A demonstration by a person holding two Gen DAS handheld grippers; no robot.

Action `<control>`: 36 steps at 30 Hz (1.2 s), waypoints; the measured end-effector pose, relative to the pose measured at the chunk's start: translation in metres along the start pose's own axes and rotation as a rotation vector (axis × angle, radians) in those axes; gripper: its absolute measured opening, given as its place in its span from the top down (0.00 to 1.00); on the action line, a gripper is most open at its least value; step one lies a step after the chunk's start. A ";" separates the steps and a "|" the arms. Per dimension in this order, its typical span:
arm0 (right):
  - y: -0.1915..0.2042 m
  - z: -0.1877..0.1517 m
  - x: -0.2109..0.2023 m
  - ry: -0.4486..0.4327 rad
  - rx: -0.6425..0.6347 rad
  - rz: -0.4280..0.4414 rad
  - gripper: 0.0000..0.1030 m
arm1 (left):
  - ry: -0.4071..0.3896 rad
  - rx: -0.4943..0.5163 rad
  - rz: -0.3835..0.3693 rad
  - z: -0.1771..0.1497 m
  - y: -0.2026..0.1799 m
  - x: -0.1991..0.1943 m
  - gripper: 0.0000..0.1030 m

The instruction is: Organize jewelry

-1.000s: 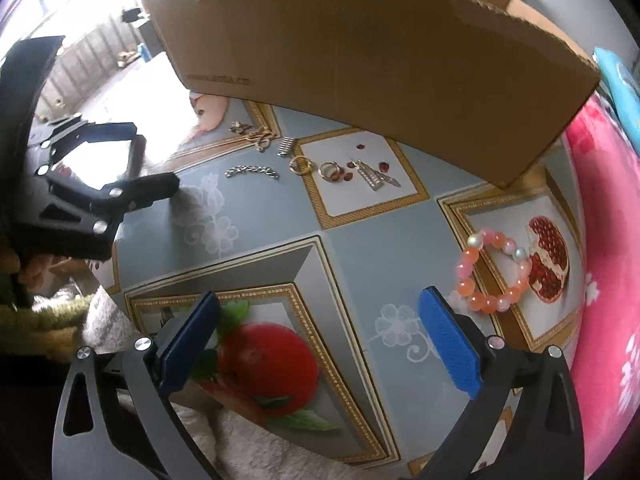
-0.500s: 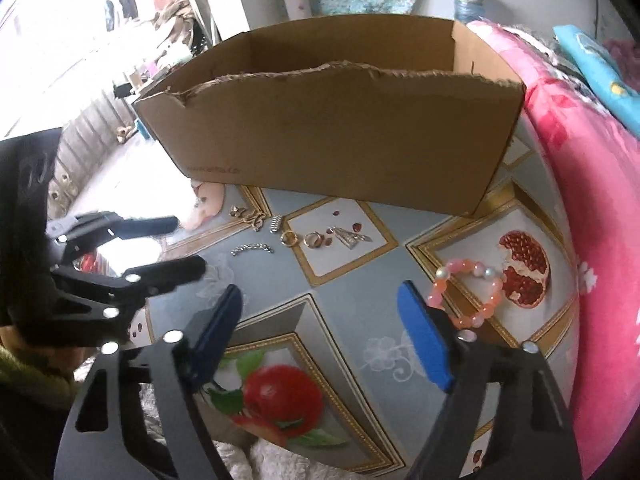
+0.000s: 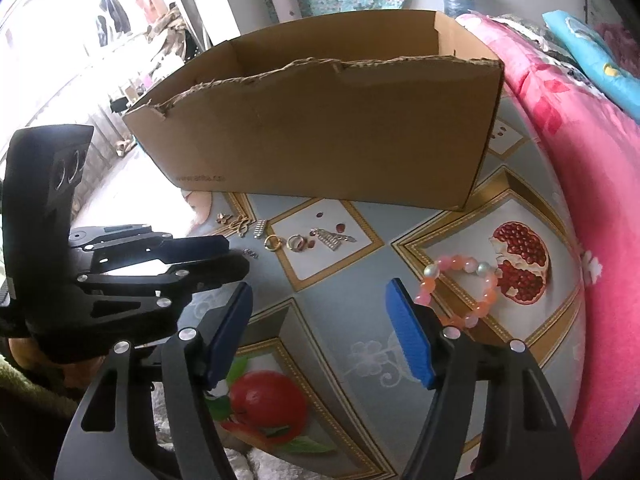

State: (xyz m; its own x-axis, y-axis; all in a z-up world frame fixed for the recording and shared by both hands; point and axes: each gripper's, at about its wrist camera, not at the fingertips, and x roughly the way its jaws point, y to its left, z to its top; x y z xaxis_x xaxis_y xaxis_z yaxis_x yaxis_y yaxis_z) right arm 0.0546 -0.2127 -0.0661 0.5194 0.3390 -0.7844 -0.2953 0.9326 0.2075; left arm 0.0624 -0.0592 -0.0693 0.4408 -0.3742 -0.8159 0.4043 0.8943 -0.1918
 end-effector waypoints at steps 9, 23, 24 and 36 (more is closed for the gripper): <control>-0.011 0.002 0.001 -0.011 0.027 -0.001 0.35 | -0.005 0.063 0.071 0.007 -0.016 0.008 0.79; -0.017 0.004 -0.007 -0.045 0.039 -0.018 0.39 | -0.020 0.077 0.136 0.005 -0.020 0.003 0.99; -0.017 0.004 -0.009 -0.051 0.037 -0.022 0.39 | -0.028 0.074 0.133 0.004 -0.017 -0.002 0.99; -0.002 0.025 0.002 -0.048 -0.118 -0.013 0.65 | -0.109 -0.036 0.148 -0.006 0.020 -0.035 0.99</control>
State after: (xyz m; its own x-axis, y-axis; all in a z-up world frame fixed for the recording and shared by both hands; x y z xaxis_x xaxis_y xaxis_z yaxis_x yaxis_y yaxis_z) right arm 0.0760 -0.2109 -0.0531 0.5609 0.3350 -0.7571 -0.3789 0.9170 0.1251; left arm 0.0504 -0.0265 -0.0474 0.5787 -0.2606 -0.7728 0.3002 0.9491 -0.0954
